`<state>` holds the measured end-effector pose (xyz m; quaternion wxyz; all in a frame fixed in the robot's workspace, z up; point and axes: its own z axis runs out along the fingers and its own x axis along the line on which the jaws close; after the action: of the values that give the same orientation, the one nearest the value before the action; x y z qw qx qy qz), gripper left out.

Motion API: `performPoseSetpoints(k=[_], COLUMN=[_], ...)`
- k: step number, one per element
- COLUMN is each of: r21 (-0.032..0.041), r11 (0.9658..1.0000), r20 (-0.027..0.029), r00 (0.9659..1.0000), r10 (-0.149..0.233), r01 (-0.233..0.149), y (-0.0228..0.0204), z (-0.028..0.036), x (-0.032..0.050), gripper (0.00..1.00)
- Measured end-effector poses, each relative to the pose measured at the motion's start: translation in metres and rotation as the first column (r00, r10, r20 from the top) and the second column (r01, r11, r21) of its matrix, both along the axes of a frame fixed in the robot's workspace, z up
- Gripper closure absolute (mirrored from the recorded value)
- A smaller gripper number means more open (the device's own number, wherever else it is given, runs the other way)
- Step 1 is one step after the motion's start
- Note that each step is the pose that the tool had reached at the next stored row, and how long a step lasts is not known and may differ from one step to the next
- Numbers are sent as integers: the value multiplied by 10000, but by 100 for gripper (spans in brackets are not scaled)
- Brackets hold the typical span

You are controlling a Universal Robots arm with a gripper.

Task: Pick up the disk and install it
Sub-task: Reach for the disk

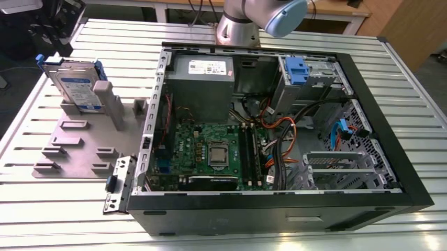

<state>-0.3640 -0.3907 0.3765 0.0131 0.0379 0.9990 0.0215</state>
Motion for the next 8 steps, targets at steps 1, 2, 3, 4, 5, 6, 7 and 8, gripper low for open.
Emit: performPoseSetpoints(k=[1,2,3,4,5,6,7,8], r21=[-1,0,0,0,1,0,0,1], r11=[10000,10000,10000,10000,10000,10000,10000,10000], r20=[-1,0,0,0,1,0,-1,1], r00=[10000,10000,10000,10000,10000,10000,10000,10000], r10=[0,0,1,1,1,1,-1,0], r01=[0,0,-1,-1,-1,-1,1,0], y=[18,35,51,66,82,99,116,132], z=[-7,-18,-31,-45,-61,-76,-90,-105], x=[-3,-6,-11,-17,-27,-38,-51,-66], gripper=[89,89,89,89,89,89,89,89])
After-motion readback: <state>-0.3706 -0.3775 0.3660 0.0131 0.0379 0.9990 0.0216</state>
